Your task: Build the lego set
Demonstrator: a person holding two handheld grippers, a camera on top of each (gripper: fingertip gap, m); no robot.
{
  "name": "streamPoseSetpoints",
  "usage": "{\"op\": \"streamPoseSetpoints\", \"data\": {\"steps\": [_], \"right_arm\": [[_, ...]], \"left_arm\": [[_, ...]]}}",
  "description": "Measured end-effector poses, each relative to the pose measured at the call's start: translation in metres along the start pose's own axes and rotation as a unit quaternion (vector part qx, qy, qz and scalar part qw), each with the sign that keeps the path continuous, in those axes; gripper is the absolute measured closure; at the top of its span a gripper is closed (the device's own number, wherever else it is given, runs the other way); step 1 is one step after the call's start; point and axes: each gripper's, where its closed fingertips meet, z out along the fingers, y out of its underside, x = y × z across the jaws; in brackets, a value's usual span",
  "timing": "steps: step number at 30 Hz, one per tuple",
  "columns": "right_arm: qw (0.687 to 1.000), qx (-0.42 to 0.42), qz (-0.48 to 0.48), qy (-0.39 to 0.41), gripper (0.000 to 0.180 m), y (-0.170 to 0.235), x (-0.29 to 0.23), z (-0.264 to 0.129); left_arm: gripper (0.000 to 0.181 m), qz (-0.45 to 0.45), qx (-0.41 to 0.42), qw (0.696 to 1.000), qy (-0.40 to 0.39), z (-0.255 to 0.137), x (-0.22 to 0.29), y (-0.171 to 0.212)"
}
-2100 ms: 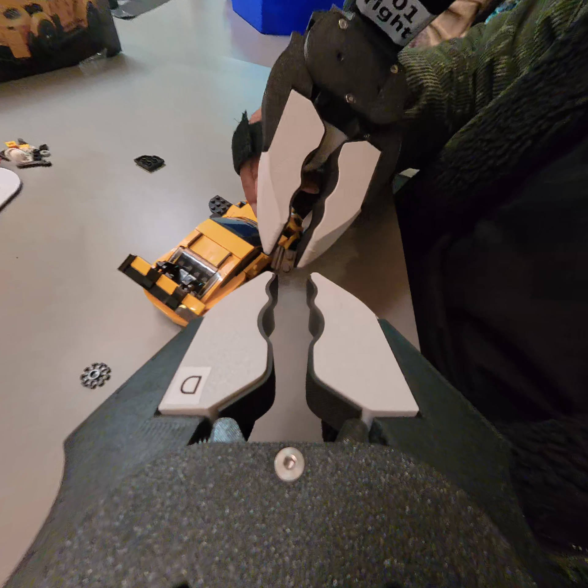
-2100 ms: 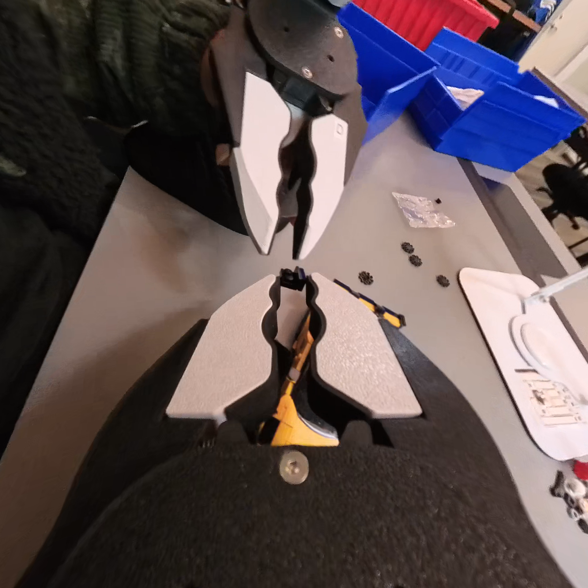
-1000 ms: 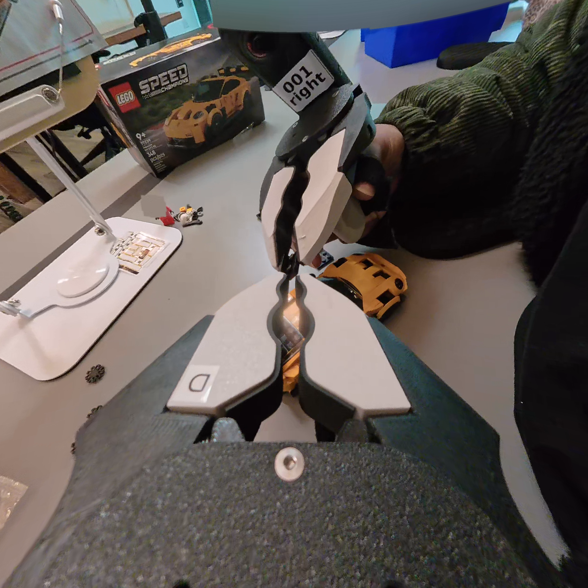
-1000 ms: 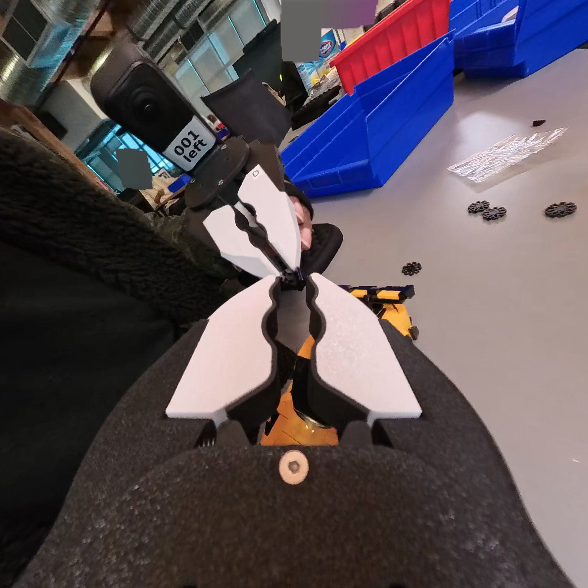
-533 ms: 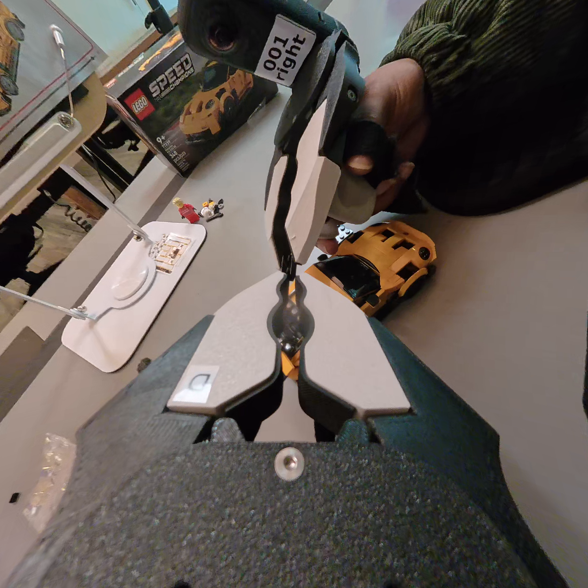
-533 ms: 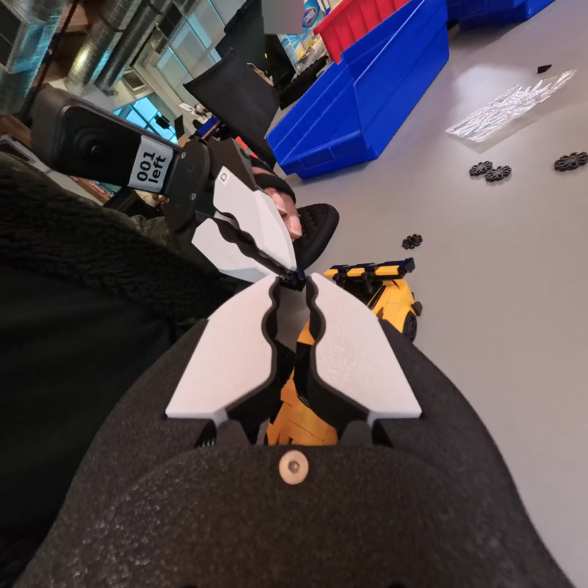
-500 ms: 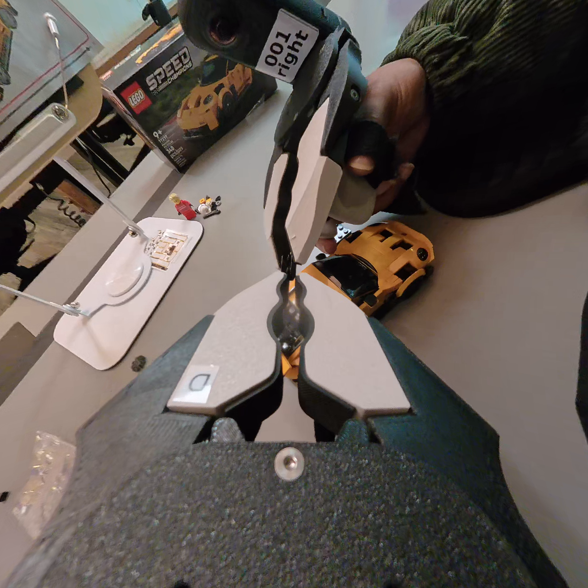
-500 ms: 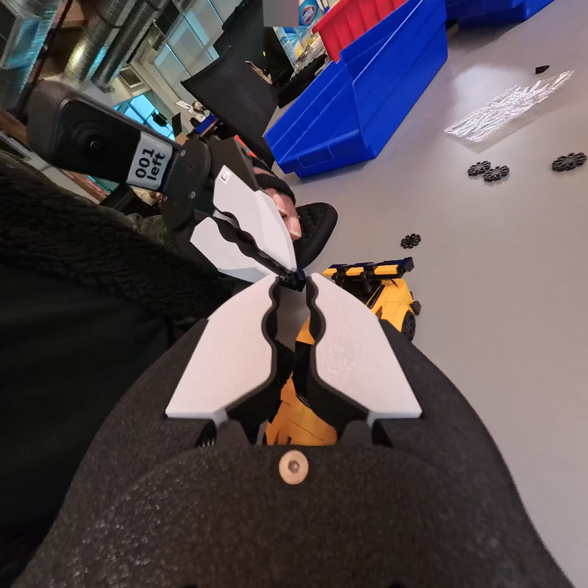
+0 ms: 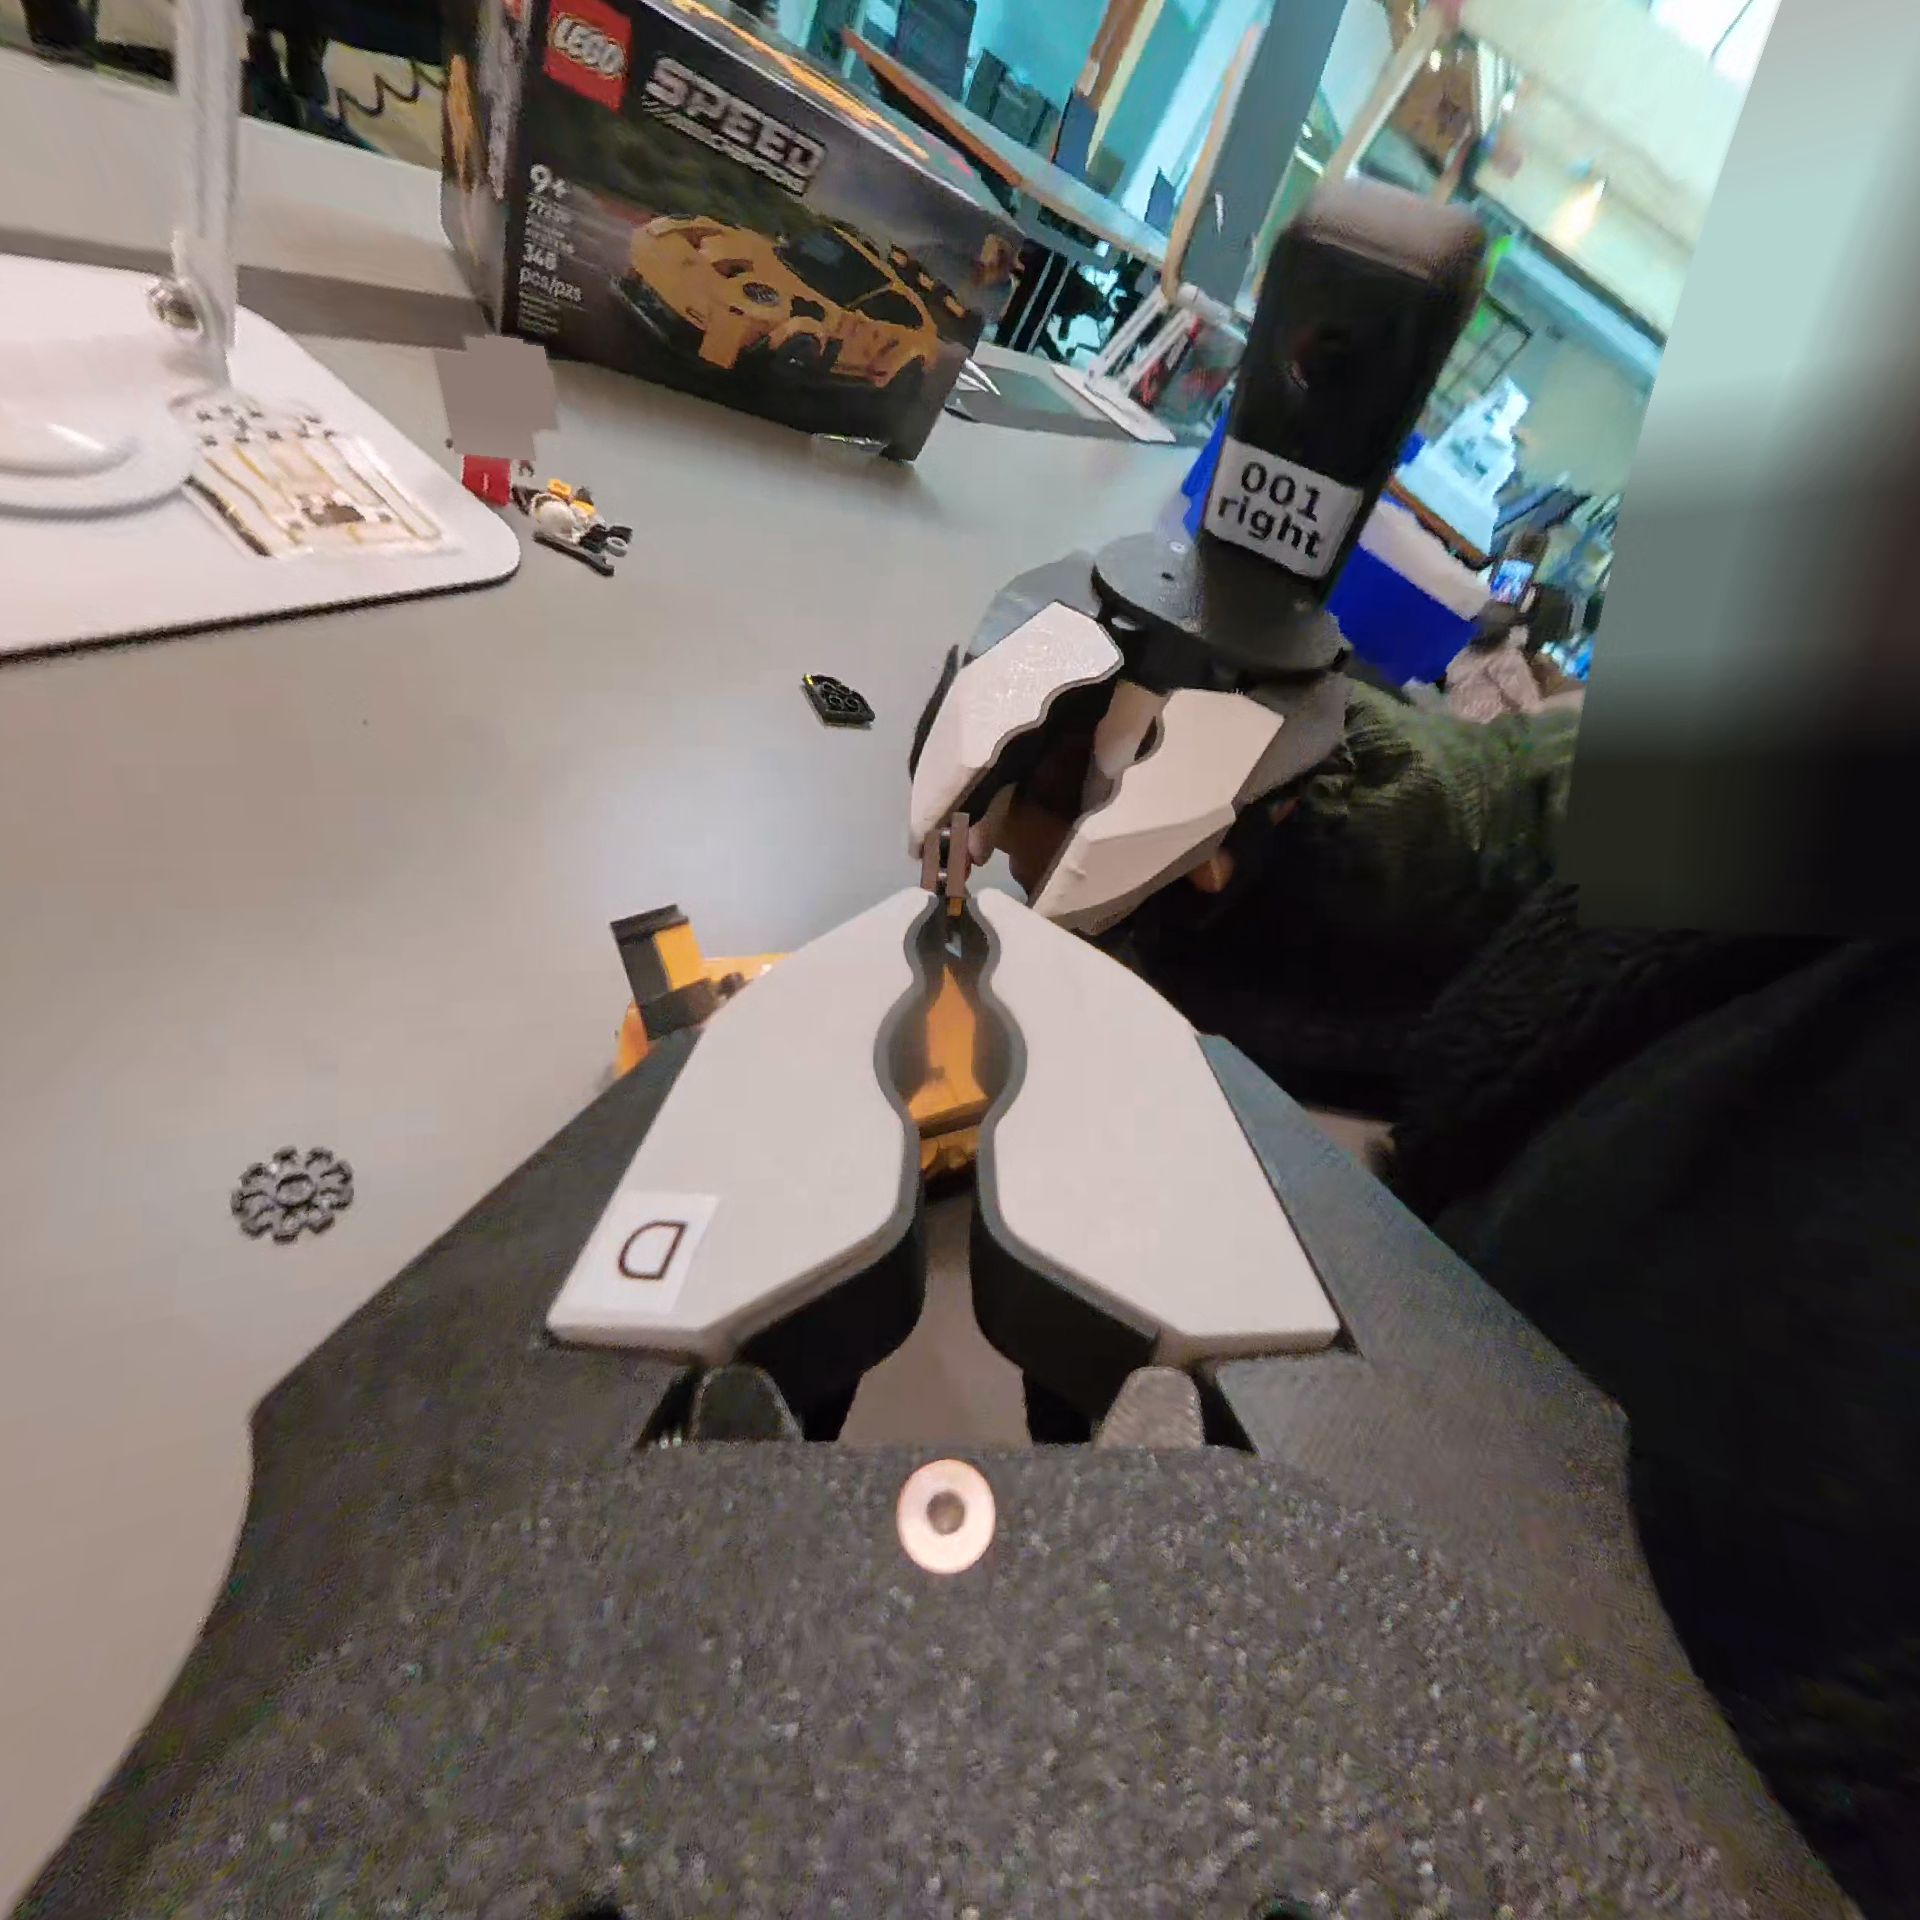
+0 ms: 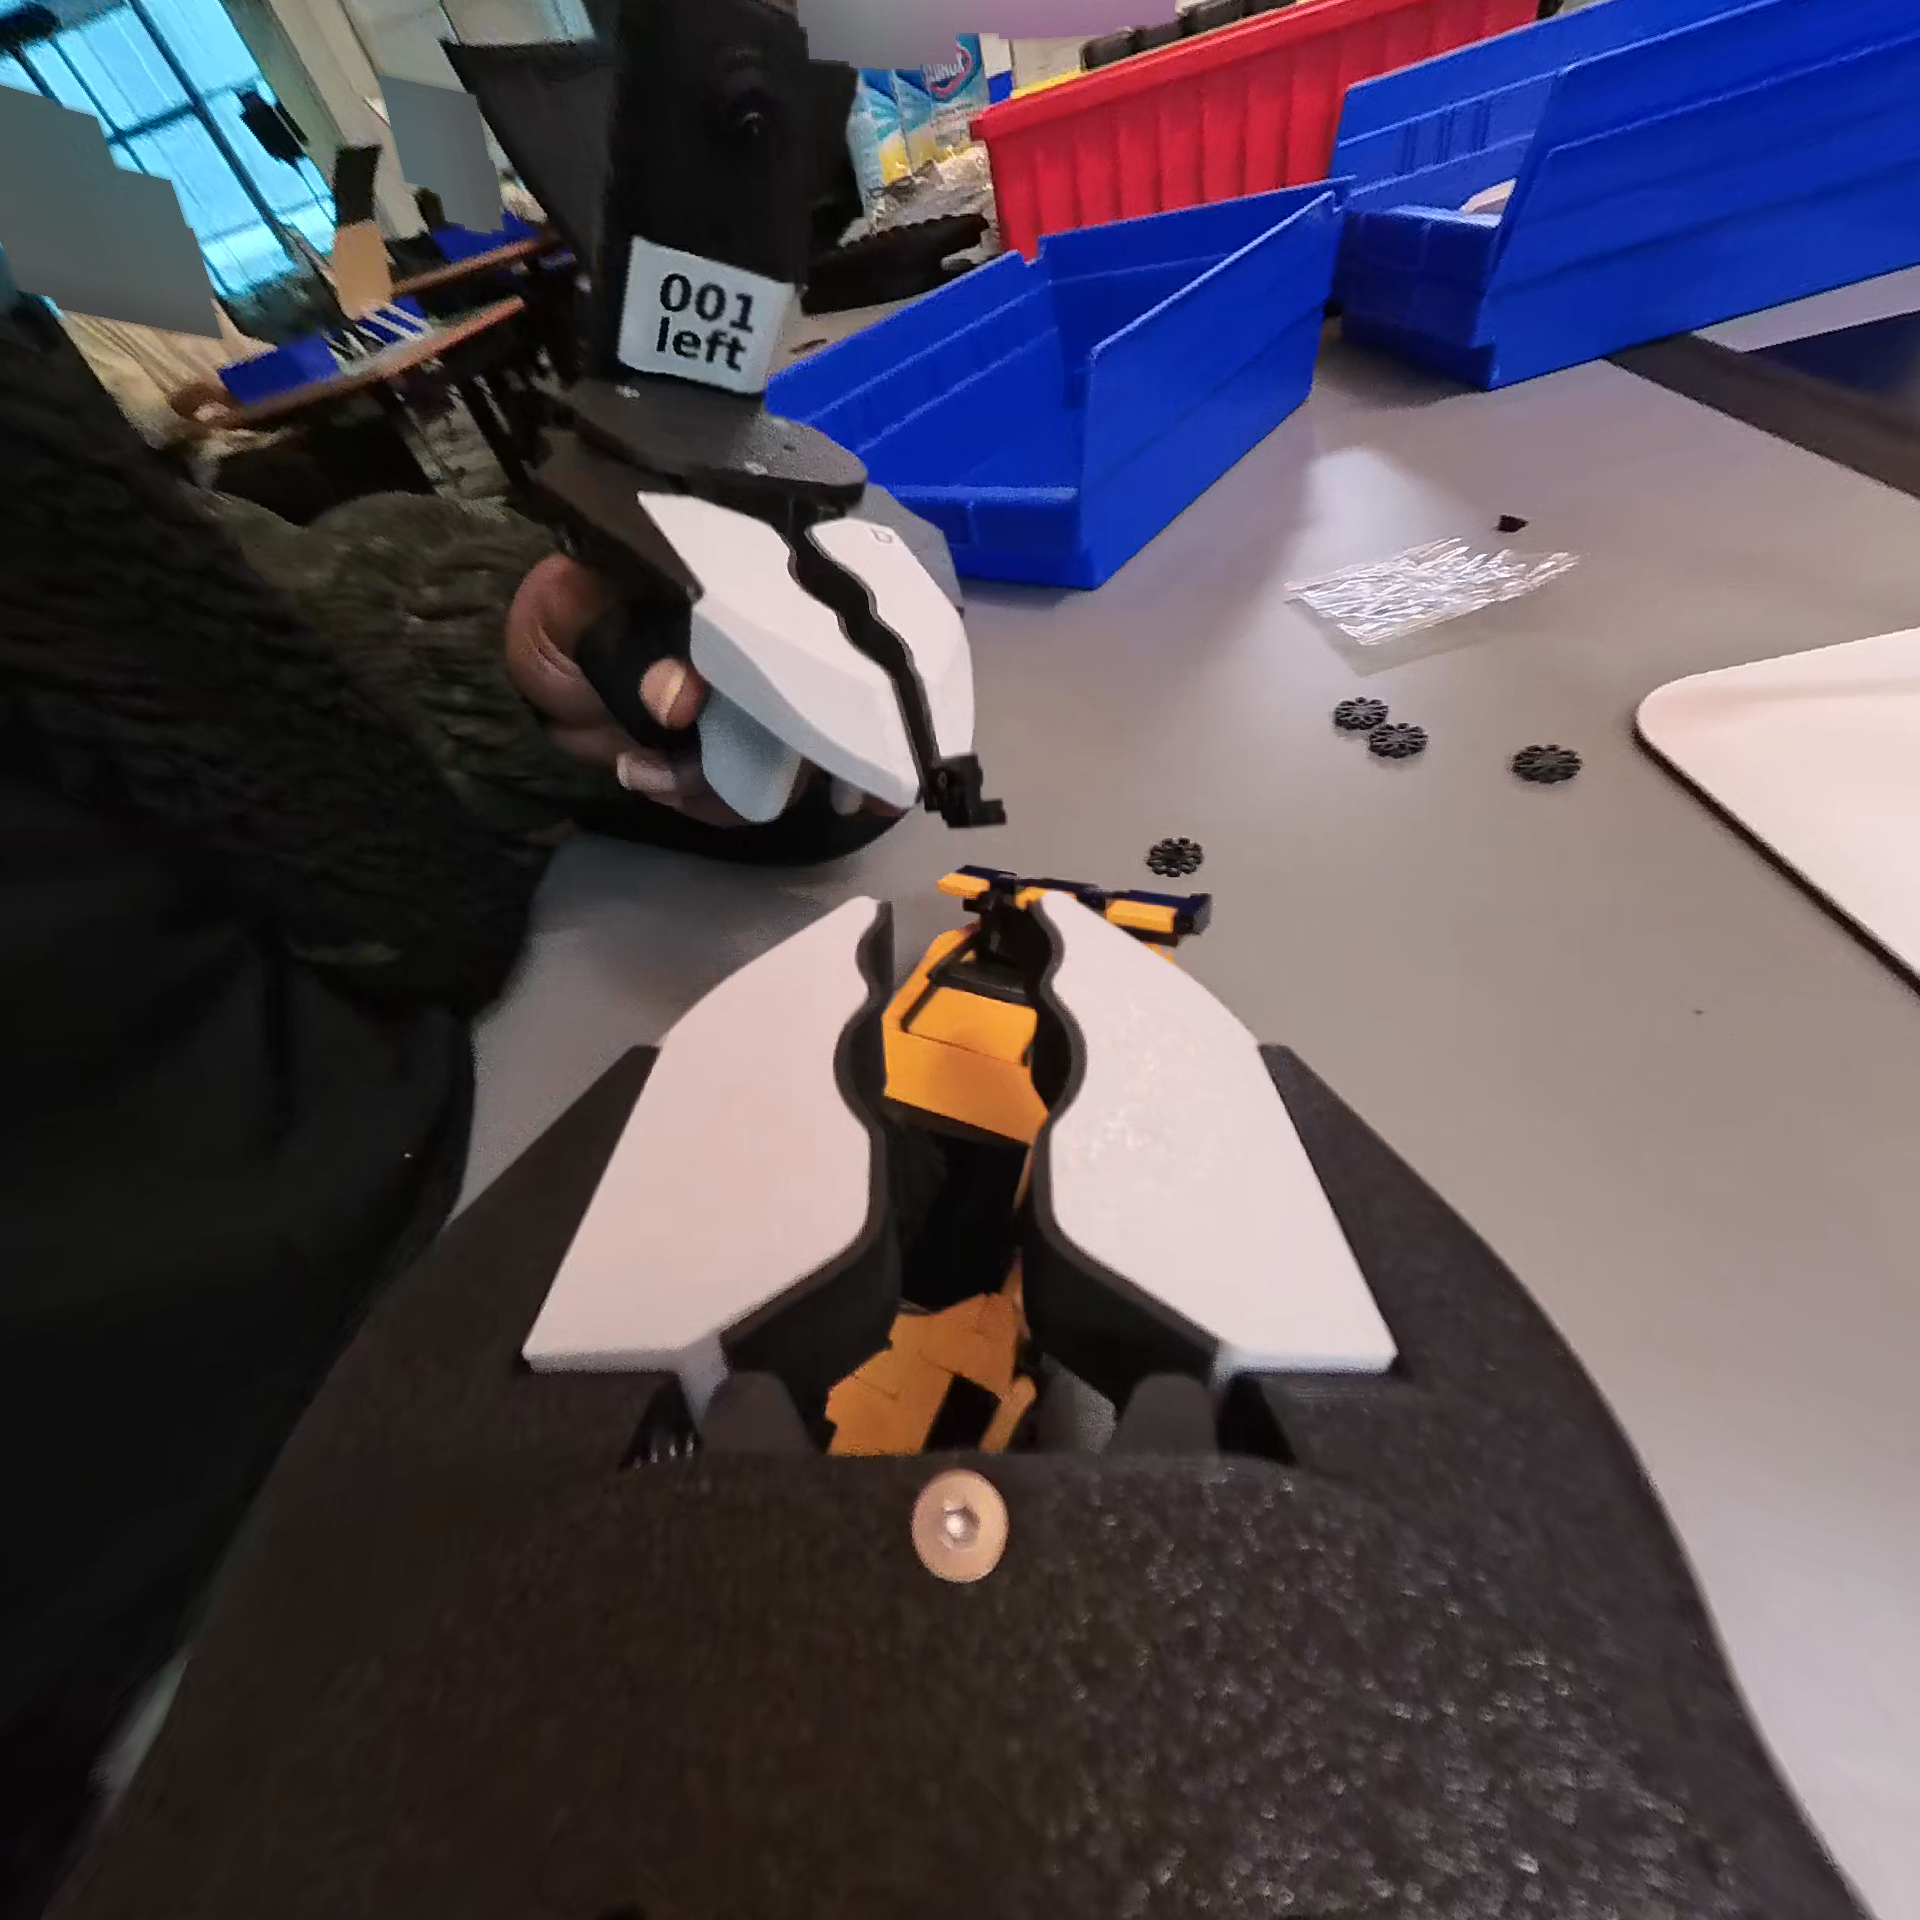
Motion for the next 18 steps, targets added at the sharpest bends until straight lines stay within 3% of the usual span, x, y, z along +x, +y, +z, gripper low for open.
{"op": "streamPoseSetpoints", "data": {"steps": [8,18], "right_arm": [[0.999,-0.007,0.027,0.03,0.148,0.008,0.024,-0.006],[0.997,0.005,0.078,0.025,0.146,0.012,0.035,-0.008]], "left_arm": [[0.178,-0.059,0.01,0.998,-0.033,-0.015,-0.029,0.0],[0.178,-0.133,0.014,0.991,-0.017,-0.008,-0.052,-0.006]]}}
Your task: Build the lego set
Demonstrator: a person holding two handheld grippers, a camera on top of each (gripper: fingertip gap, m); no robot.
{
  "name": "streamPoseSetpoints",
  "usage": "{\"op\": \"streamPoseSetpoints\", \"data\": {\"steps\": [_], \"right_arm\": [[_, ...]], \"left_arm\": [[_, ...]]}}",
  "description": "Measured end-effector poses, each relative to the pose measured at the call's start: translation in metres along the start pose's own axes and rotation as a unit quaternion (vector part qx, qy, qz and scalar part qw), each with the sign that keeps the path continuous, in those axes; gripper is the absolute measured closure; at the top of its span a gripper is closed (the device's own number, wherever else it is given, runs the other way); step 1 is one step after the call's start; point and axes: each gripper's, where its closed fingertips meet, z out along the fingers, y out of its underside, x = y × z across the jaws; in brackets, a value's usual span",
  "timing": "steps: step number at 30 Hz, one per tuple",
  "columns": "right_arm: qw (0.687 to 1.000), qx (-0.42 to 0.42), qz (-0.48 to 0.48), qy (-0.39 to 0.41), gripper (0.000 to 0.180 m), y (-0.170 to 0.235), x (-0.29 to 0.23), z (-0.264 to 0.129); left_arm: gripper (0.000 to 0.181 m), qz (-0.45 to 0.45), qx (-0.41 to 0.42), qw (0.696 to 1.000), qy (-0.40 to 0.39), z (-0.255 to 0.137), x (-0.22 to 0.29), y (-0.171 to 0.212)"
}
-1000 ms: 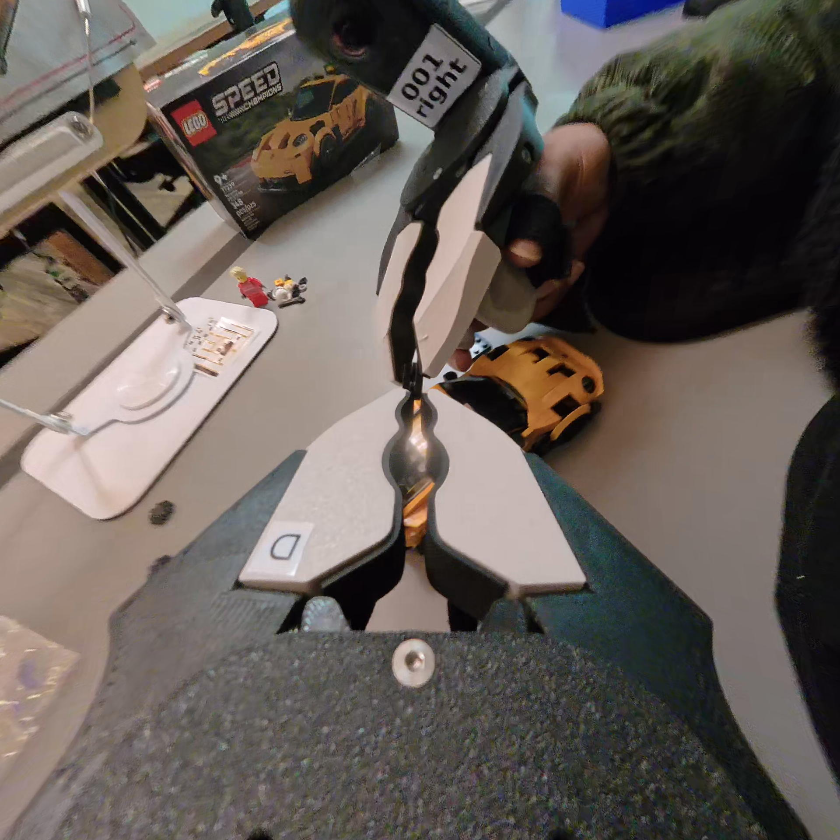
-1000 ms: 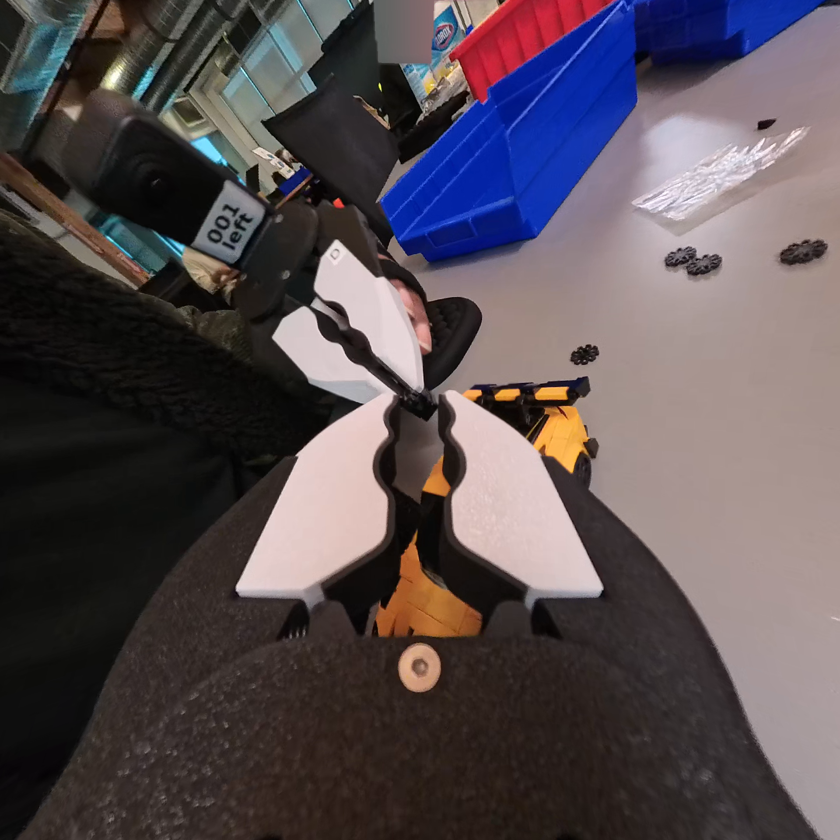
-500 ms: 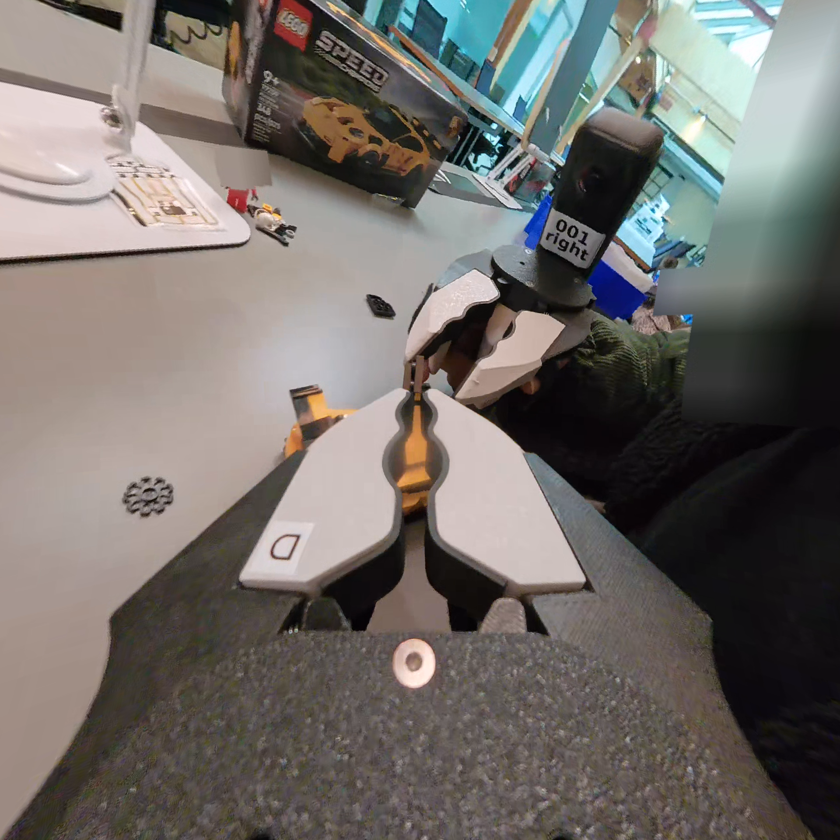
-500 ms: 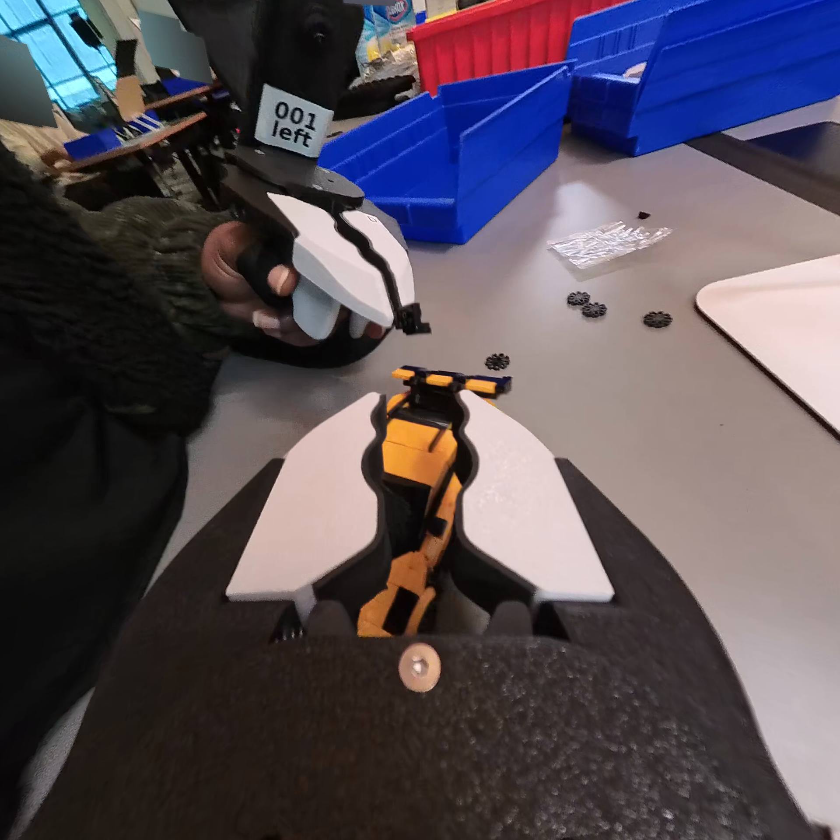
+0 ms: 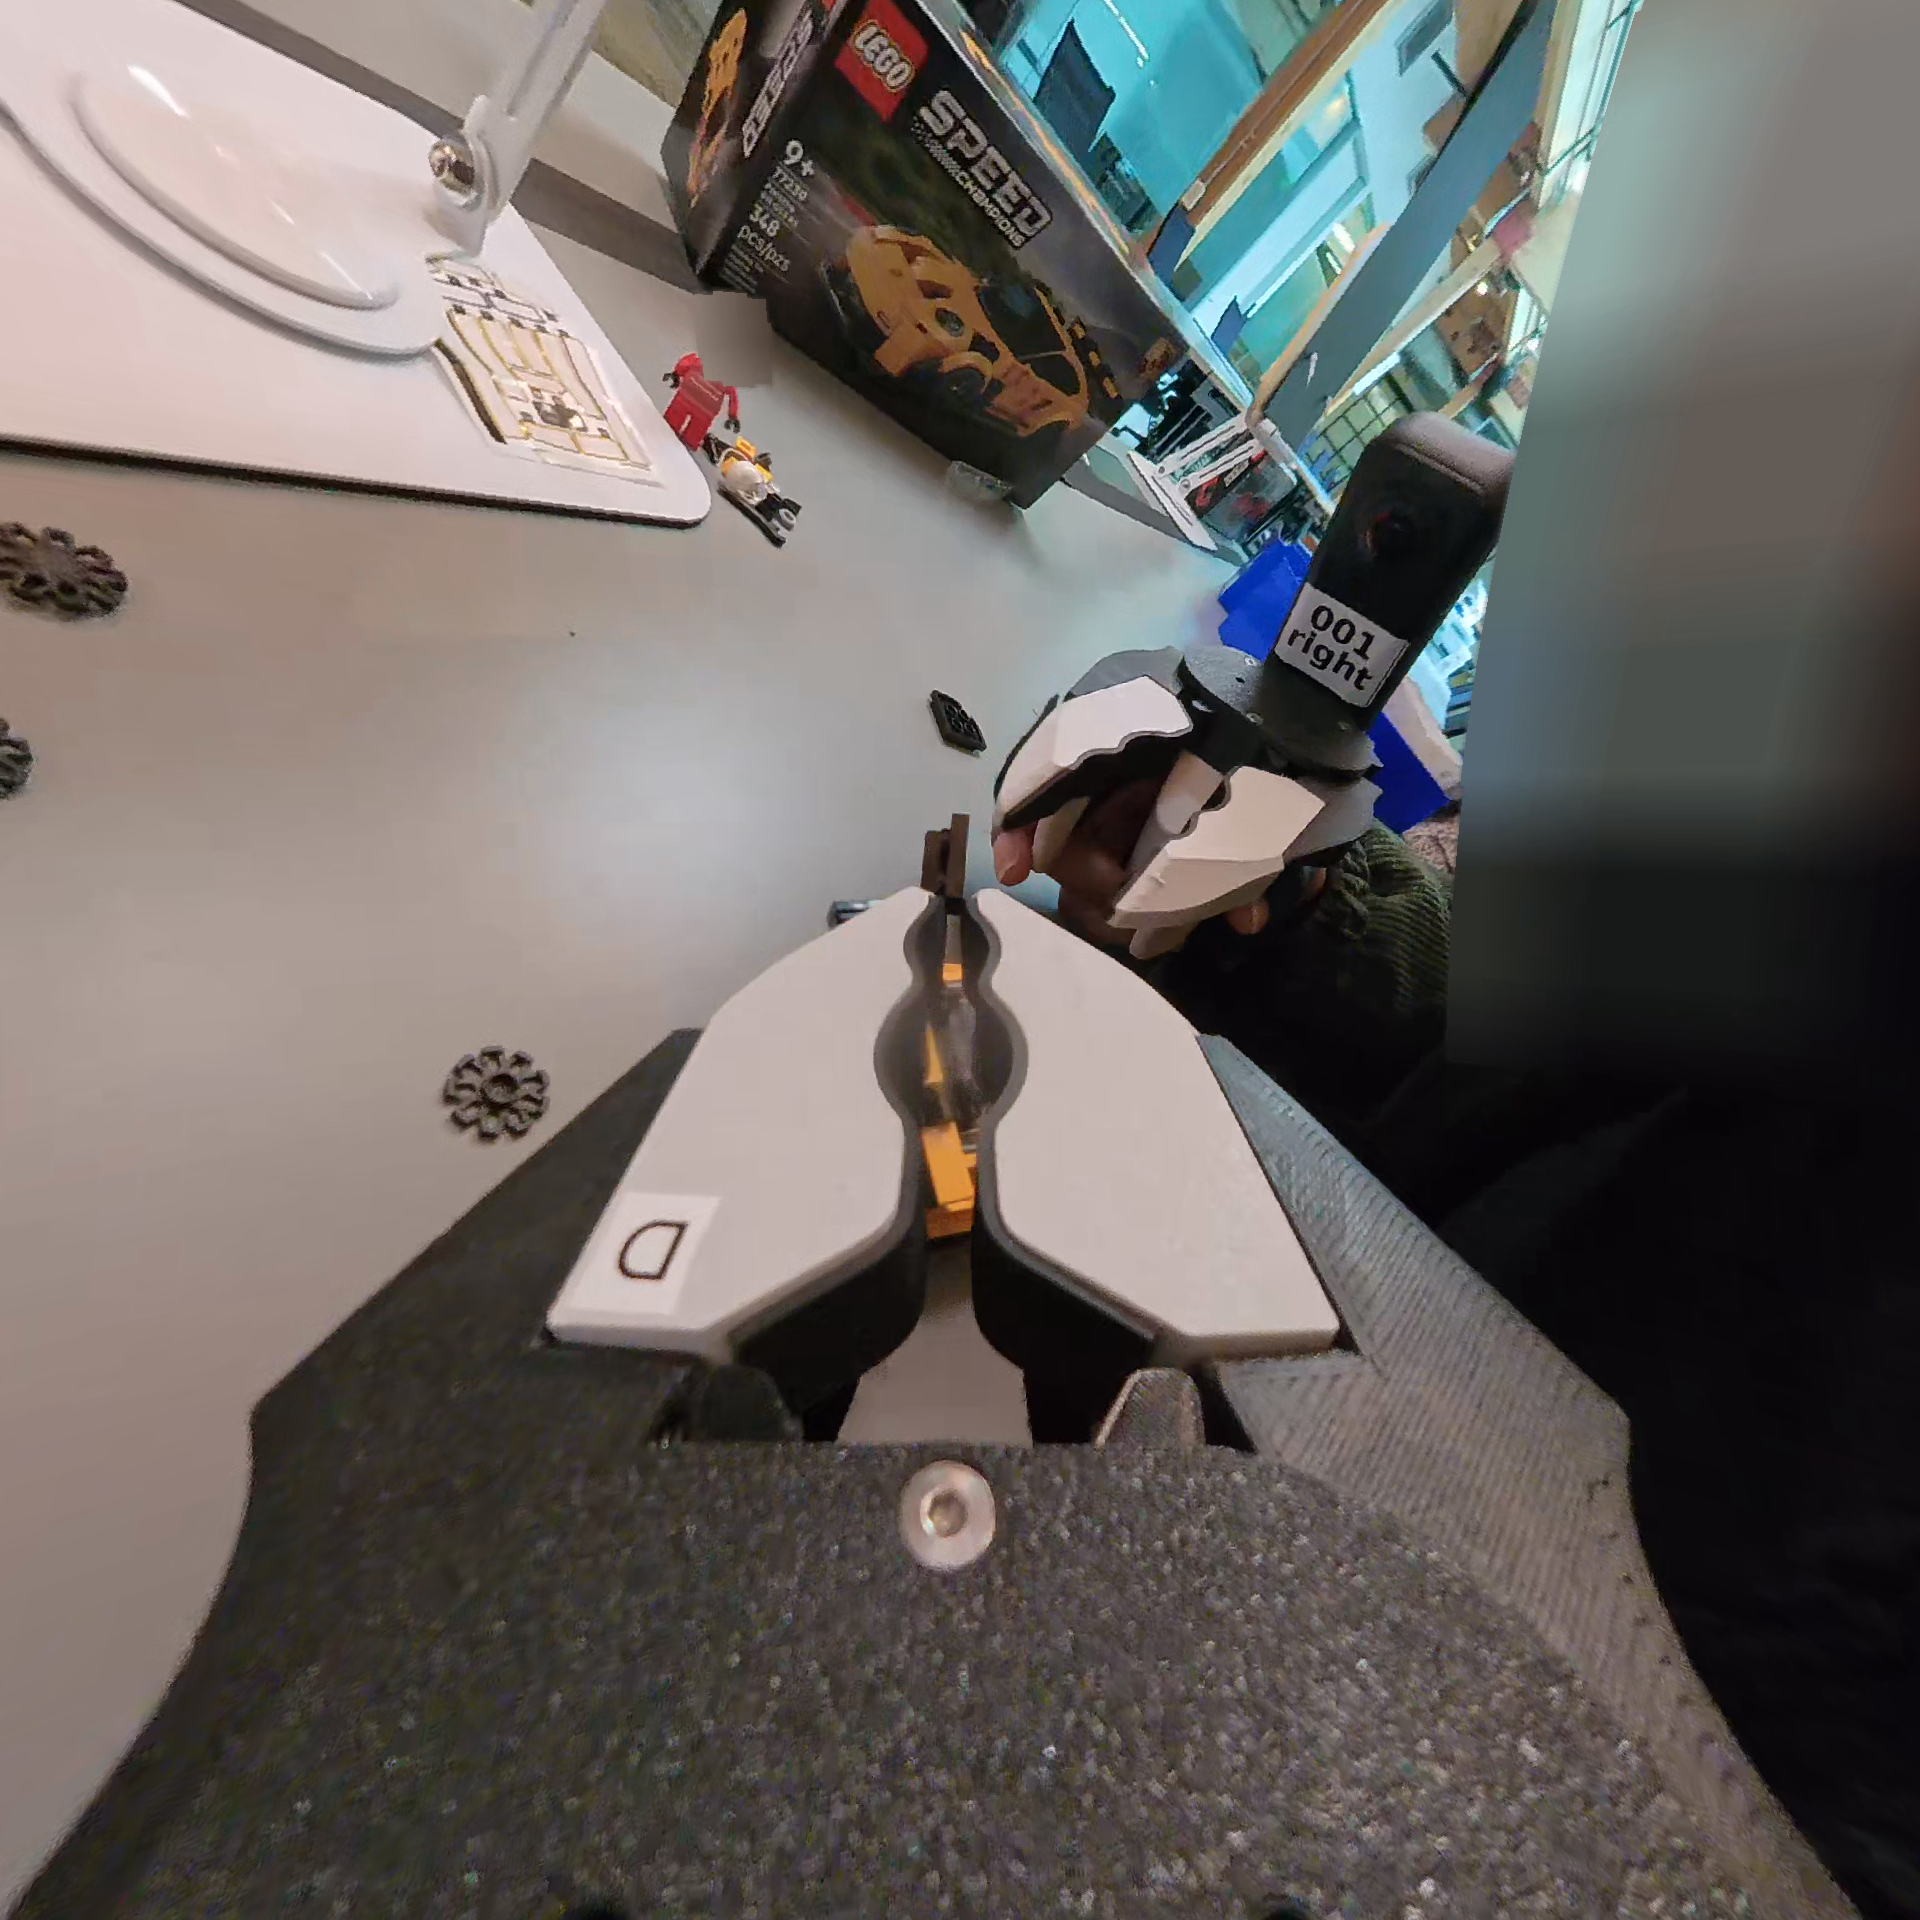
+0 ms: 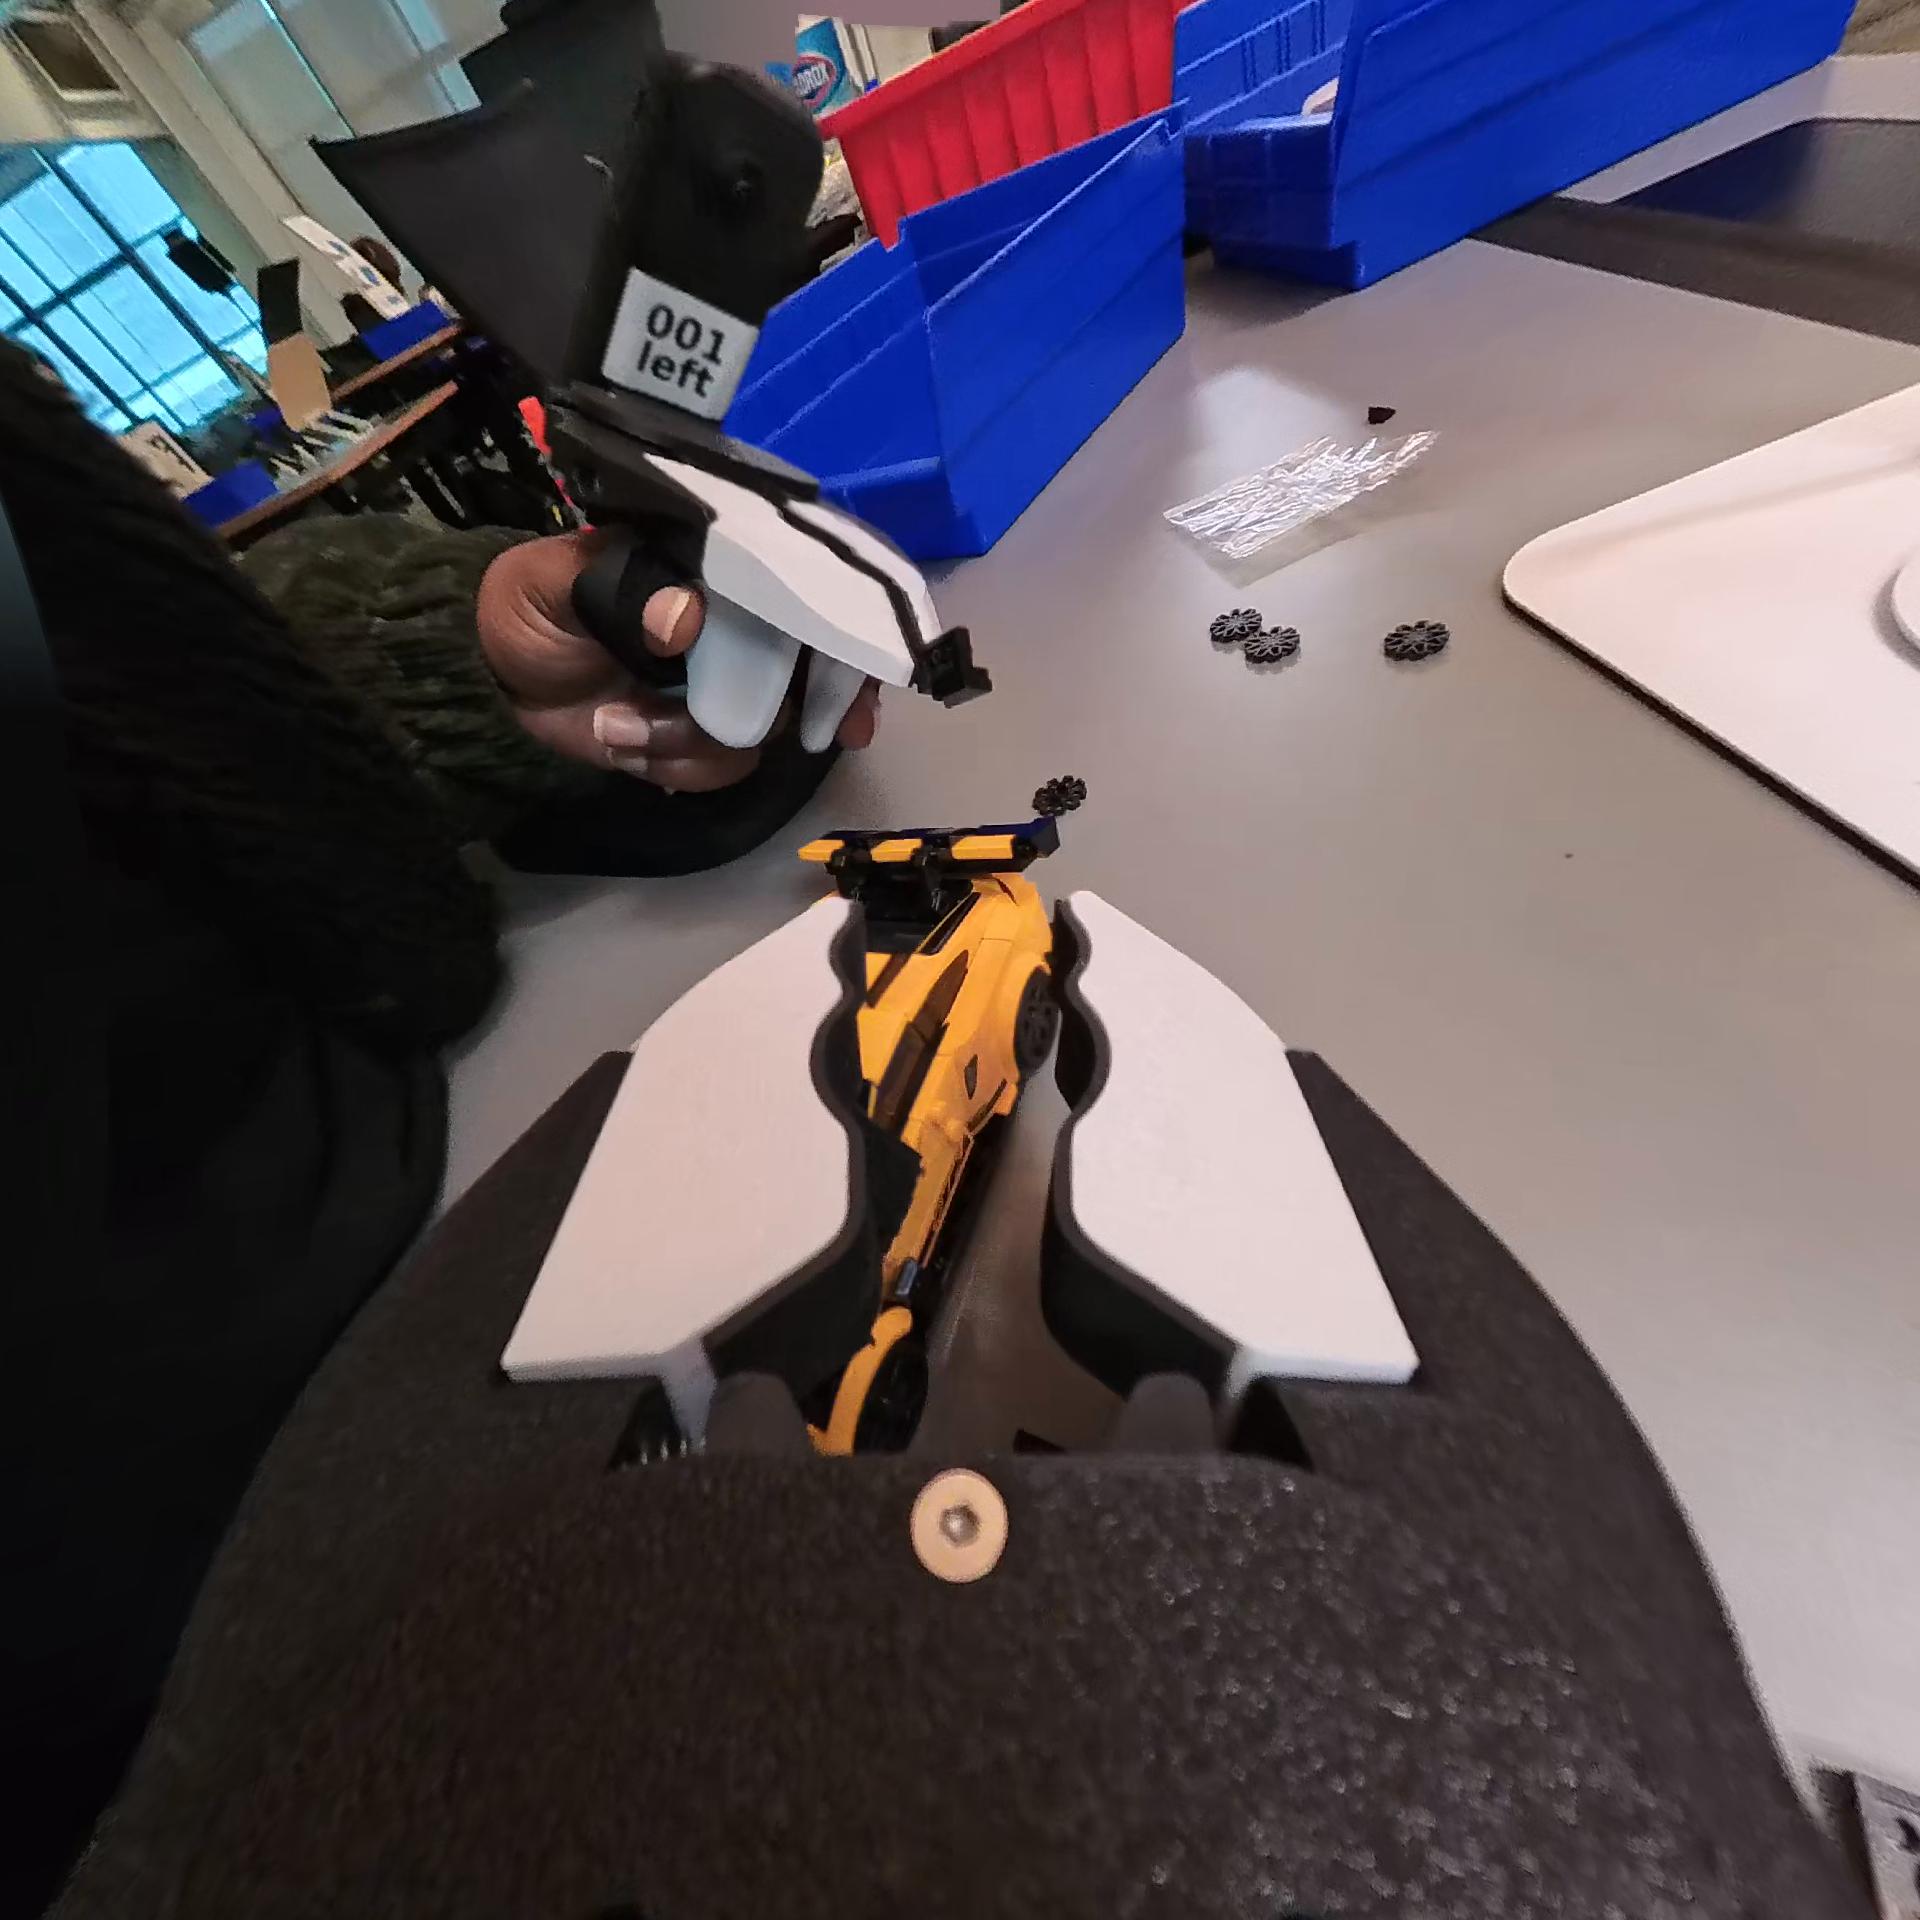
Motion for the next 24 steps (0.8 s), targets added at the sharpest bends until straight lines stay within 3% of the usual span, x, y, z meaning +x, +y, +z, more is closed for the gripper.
{"op": "streamPoseSetpoints", "data": {"steps": [17,21,24], "right_arm": [[1.0,0.002,-0.013,0.003,0.147,-0.001,-0.002,0.001],[0.999,0.001,-0.035,0.008,0.148,-0.001,-0.005,0.002],[0.999,0.003,-0.053,0.01,0.148,-0.002,-0.007,0.003]], "left_arm": [[0.179,-0.004,0.005,1.0,0.005,-0.004,0.007,0.001],[0.178,0.09,-0.001,0.995,-0.043,-0.025,0.004,0.005],[0.178,0.255,-0.031,0.958,-0.129,-0.041,-0.003,0.011]]}}
